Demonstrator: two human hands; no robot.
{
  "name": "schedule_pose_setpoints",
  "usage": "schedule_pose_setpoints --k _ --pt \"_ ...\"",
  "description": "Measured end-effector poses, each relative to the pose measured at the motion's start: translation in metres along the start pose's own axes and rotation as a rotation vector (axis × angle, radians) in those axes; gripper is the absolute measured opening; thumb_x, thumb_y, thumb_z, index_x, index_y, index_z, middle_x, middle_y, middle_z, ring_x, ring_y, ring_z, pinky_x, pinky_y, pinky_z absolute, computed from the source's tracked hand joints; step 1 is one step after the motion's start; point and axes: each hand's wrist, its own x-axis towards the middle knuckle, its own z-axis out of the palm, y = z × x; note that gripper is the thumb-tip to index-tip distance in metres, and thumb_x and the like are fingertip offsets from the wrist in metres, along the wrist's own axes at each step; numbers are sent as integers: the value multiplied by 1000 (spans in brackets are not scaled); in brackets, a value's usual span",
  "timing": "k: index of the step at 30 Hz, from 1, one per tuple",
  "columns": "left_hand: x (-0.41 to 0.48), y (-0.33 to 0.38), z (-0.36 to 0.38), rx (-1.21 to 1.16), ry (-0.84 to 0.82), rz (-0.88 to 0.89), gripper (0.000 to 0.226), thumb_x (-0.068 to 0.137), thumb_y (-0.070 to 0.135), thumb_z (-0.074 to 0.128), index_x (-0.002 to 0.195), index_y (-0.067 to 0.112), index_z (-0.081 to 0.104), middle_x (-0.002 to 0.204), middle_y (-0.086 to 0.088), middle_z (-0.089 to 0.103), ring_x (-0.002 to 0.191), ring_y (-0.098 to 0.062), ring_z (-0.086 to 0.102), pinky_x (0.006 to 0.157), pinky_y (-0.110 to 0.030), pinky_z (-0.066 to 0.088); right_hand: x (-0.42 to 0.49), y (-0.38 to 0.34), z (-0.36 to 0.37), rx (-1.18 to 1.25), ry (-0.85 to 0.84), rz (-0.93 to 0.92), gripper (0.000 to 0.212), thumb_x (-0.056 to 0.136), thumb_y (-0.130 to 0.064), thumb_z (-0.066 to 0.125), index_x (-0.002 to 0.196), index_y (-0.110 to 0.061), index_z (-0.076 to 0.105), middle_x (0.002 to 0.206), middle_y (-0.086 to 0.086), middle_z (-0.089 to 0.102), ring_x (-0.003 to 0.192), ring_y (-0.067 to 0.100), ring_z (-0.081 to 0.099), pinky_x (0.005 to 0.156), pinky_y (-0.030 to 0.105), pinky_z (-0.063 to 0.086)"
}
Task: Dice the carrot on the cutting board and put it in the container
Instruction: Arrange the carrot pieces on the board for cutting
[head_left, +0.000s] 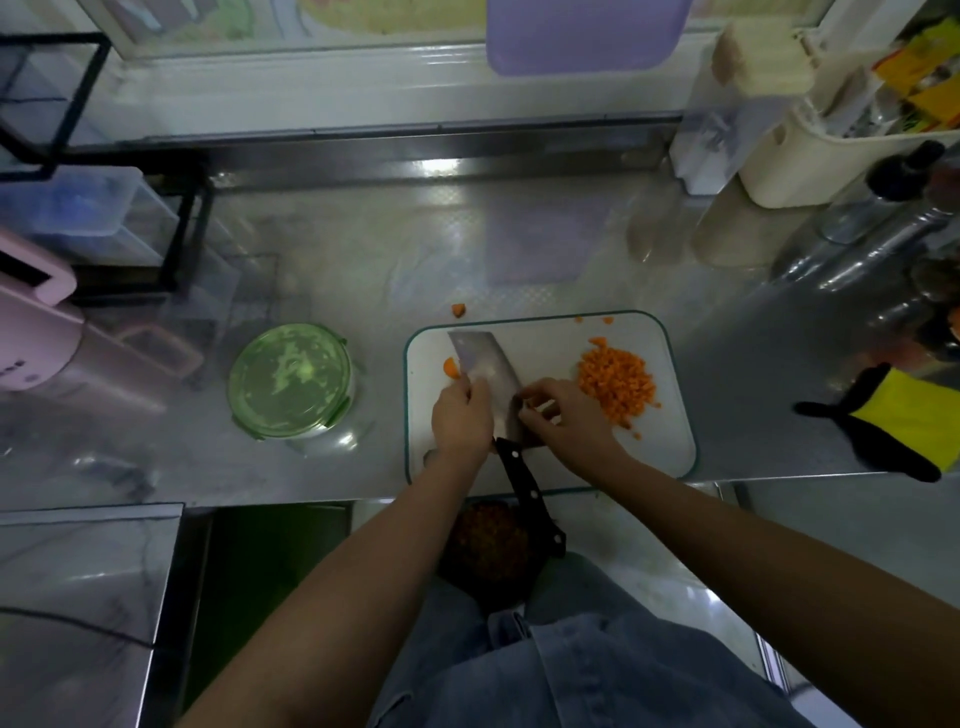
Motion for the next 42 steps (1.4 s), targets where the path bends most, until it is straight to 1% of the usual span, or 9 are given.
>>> schedule_pose_setpoints --k 4,9,15,20,24,27,29,33,42 --pt "-1 0 -2 -44 -9 8 44 97 15 45 54 16 34 54 -1 38 53 -13 36 61 -32 30 7 8 0 -54 104 9 7 87 -10 62 92 -10 66 91 7 64 75 14 56 70 29 47" --pt "6 6 -1 32 32 15 46 99 20 41 55 14 33 57 -3 38 57 -21 41 59 -32 29 13 23 -10 -86 199 12 13 84 -6 63 96 -11 67 94 6 60 81 15 54 75 26 44" --pt "9 19 10 56 39 63 32 99 22 39 71 9 47 68 -9 51 68 -27 51 59 -34 36 5 18 -44 151 199 48 17 92 -28 57 87 -13 63 62 1 63 56 9 58 58 30 45" --pt "3 46 35 53 -8 105 26 99 19 42 78 7 52 68 -1 49 67 -19 48 53 -29 31 -18 16 -54 -154 -85 27 46 83 -47 66 120 -28 45 78 -4 63 72 15 61 59 30 45" --pt "-8 56 57 -42 -149 166 37 96 41 38 83 16 61 73 -7 67 66 -27 64 66 -40 55 -22 30 -59 -69 113 91 32 91 -21 59 121 -13 54 93 2 63 81 19 59 65 29 41" --pt "-12 53 58 216 -170 271 29 95 33 47 86 11 65 81 -6 69 70 -21 62 72 -34 52 -23 48 -73 98 234 221 6 90 -16 54 95 -13 55 70 4 53 60 20 49 58 34 39" --pt "-12 45 55 474 -157 287 19 90 26 56 97 11 63 98 -8 65 86 -22 60 74 -29 45 -26 58 -81 249 276 319 13 91 -21 52 90 -8 51 66 8 46 55 19 43 54 33 35" --pt "-11 24 56 750 -188 254 44 82 31 66 114 5 49 120 -17 48 103 -32 54 82 -36 44 -34 70 -87 337 308 407 19 94 -25 51 89 -8 53 63 3 48 49 13 44 46 27 35" --pt "-21 34 81 630 -153 356 23 83 33 61 97 15 63 103 -7 55 95 -26 56 74 -36 48 -45 77 -89 434 220 413 17 95 -25 51 99 -9 55 61 2 48 47 12 44 45 27 37"
